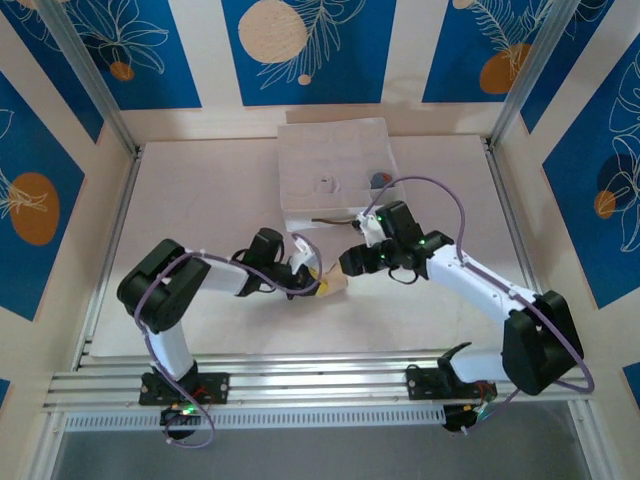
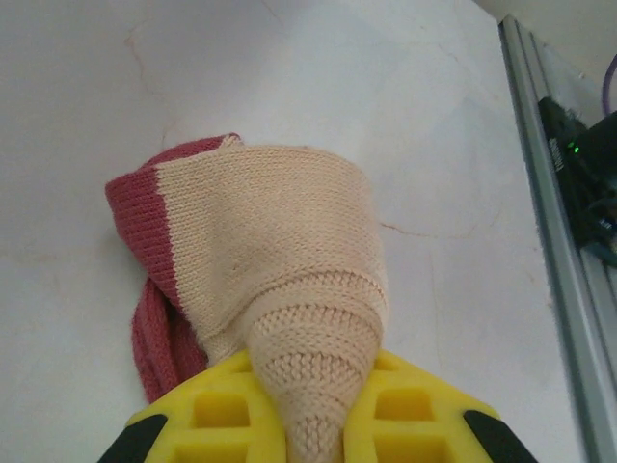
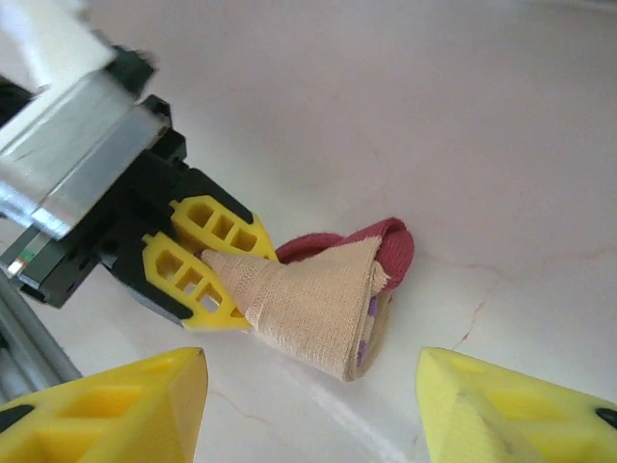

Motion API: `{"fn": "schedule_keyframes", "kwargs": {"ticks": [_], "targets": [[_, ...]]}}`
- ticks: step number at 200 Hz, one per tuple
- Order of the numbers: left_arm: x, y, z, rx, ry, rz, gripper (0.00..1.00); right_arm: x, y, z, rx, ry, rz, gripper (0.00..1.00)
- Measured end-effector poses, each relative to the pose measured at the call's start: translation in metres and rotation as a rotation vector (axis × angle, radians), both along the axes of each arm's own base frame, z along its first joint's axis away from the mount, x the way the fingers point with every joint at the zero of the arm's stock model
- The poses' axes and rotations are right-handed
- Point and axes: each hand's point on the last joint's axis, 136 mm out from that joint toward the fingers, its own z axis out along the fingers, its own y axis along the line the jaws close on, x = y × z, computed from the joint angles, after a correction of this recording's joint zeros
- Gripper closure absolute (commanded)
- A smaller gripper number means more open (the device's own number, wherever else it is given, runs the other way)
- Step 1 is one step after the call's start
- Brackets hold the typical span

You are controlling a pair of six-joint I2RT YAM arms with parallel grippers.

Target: Roll the socks

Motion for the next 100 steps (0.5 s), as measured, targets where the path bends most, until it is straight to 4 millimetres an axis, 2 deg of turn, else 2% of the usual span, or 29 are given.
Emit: {"fn": "schedule_keyframes", "kwargs": {"ticks": [31,76,100], "targets": [[0.005,0.001,-0.004,-0.035,0.13,0.006,1.0,-0.013,0.016,-0.003,-0.089,-0.178,0.176,0.35],[0.006,0.0,-0.005,-0.074,0.25,-0.007,1.0,-0.027,0.017,-0.042,-0.285,-0.401,0.39,0.32],[0.008,0.0,-0.005,-0.089,0.295,-0.012,1.0,-0.032,0.023,-0.054,-0.375,-0.55,0.518,0.32]]}}
